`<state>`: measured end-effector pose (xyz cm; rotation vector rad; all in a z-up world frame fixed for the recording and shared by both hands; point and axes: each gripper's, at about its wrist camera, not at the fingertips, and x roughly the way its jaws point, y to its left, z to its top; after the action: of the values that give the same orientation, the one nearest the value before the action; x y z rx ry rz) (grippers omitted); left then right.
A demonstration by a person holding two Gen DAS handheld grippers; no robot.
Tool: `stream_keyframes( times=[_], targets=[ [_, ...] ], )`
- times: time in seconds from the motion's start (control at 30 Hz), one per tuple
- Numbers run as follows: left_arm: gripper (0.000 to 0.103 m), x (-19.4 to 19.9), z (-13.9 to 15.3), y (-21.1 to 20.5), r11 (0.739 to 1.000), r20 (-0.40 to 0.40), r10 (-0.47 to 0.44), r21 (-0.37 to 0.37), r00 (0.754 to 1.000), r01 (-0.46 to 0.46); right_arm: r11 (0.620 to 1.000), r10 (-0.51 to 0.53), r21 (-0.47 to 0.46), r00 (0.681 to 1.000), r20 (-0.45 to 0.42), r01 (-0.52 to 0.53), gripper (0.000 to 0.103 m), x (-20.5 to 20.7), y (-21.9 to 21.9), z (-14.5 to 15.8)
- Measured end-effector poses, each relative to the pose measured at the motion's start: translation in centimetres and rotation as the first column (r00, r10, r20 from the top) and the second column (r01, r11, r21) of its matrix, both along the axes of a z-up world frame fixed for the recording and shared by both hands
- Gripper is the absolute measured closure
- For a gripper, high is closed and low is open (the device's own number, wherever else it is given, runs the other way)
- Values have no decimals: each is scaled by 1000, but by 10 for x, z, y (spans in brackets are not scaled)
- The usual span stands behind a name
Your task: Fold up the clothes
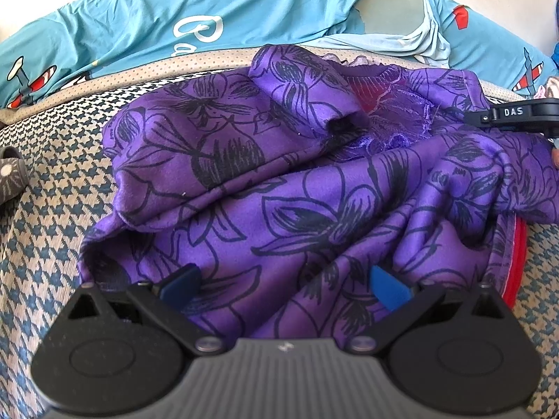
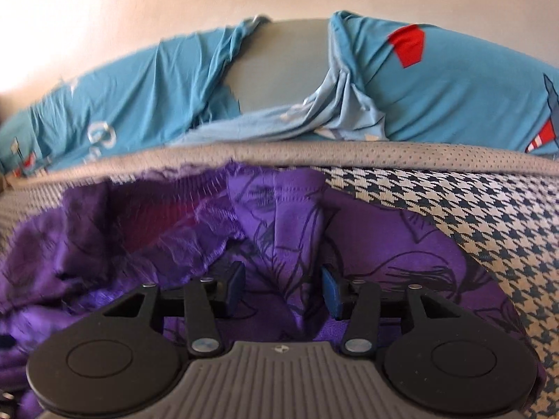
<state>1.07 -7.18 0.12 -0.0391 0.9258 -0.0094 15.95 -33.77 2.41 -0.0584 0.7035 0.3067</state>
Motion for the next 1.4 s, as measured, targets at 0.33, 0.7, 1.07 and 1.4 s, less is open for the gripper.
stream_keyframes(
  times=[0.33,0.7,1.07,1.4],
  targets=[
    [0,0,-1,-1,1000,4,-6,12,1000,6,968,-249,21,953,173,249,95,8,-40,34],
    [0,0,-1,-2,1000,4,-6,17,1000,6,757,-641,49,727,248,651,86,8,-139,52],
    [0,1,0,-3,1000,2,-1,19,1000,1,699,-686,-10,675,270,715,75,-16,-162,52],
    [0,-4,4,-4,1000,16,25,-3,1000,-25,767,-632,-7,757,166,642,69,-55,-146,57]
  ],
)
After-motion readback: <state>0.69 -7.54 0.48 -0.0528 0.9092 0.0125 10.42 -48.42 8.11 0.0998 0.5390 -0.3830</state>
